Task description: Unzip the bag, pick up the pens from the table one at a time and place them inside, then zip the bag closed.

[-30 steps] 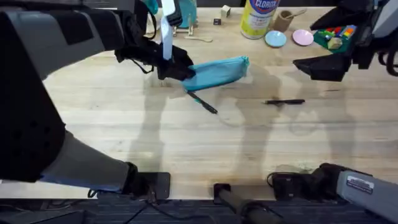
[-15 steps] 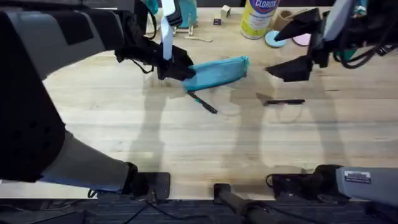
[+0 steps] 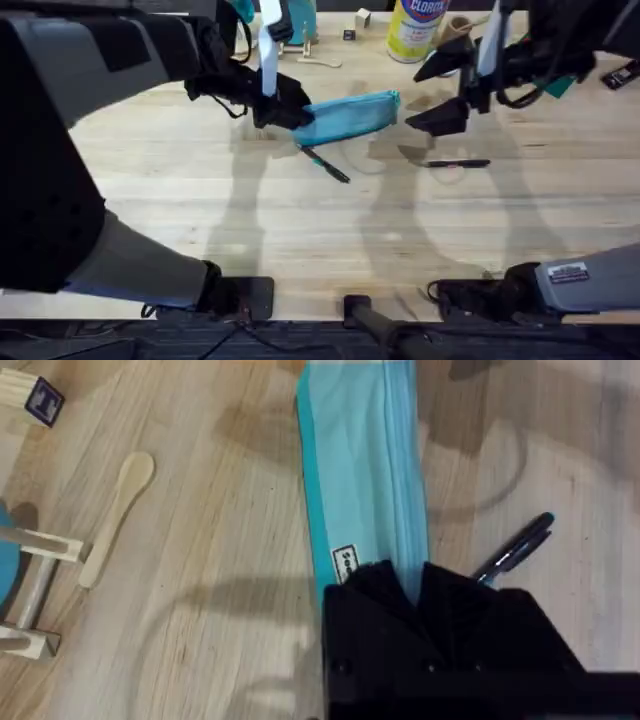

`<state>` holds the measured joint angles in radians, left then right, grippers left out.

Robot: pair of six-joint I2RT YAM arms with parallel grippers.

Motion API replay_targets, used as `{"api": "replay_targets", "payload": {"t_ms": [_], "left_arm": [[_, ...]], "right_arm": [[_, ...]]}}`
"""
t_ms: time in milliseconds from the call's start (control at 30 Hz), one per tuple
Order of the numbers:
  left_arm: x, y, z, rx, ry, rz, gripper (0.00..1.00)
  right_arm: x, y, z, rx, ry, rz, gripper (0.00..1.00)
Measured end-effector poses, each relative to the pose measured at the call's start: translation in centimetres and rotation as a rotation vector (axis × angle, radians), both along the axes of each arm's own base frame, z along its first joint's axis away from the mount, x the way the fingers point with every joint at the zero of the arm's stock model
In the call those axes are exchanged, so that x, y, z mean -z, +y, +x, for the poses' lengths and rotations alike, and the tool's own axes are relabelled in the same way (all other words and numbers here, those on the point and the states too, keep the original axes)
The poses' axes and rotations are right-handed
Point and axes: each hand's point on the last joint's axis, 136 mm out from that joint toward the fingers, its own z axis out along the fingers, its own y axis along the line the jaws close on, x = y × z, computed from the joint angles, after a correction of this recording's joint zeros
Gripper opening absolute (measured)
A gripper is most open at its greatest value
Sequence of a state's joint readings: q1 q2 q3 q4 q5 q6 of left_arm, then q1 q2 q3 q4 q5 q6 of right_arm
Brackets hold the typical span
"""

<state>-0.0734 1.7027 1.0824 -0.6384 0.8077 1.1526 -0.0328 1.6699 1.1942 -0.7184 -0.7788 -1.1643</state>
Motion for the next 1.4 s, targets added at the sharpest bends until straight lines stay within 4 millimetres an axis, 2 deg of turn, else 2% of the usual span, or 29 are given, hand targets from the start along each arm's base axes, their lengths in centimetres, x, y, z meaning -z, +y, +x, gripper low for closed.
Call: {"api": "replay_targets", "payload": {"t_ms": [200, 367, 533, 767, 900, 1200, 1233, 1300, 1400], "left_arm": [[0.0, 0.0, 0.0, 0.000, 0.000, 0.000, 0.043], [0.0, 0.0, 0.0, 0.000, 0.000, 0.000, 0.043], [0.0, 0.0, 0.0, 0.000, 0.000, 0.000, 0.044], [0.0, 0.0, 0.0, 0.000, 0.001, 0.000, 0.043], [0.0, 0.0, 0.0, 0.000, 0.002, 0.000, 0.044], [0.0, 0.0, -0.1, 0.000, 0.005, 0.000, 0.044], [0.0, 0.0, -0.1, 0.000, 0.005, 0.000, 0.043], [0.0, 0.0, -0.1, 0.000, 0.004, 0.000, 0.043], [0.0, -0.1, -0.1, 0.003, 0.000, -0.003, 0.043]], "right_arm": [[1.9, 1.7, 0.5, -0.032, 0.032, 0.003, 0.996], [2.6, 3.0, 1.3, -0.037, 0.019, 0.005, 0.990], [3.0, 3.7, 1.2, -0.041, 0.032, -0.013, 0.920], [3.3, 3.7, 1.3, -0.024, 0.045, -0.027, 0.818], [3.3, 3.6, 1.3, -0.017, 0.048, -0.030, 0.687], [3.3, 2.8, 1.6, 0.025, 0.072, -0.029, 0.174], [3.3, 2.8, 1.6, 0.028, 0.076, -0.027, 0.094], [3.3, 2.7, 1.5, 0.032, 0.082, -0.023, 0.044], [2.8, 2.5, 1.4, 0.038, 0.077, -0.023, 0.046]]}}
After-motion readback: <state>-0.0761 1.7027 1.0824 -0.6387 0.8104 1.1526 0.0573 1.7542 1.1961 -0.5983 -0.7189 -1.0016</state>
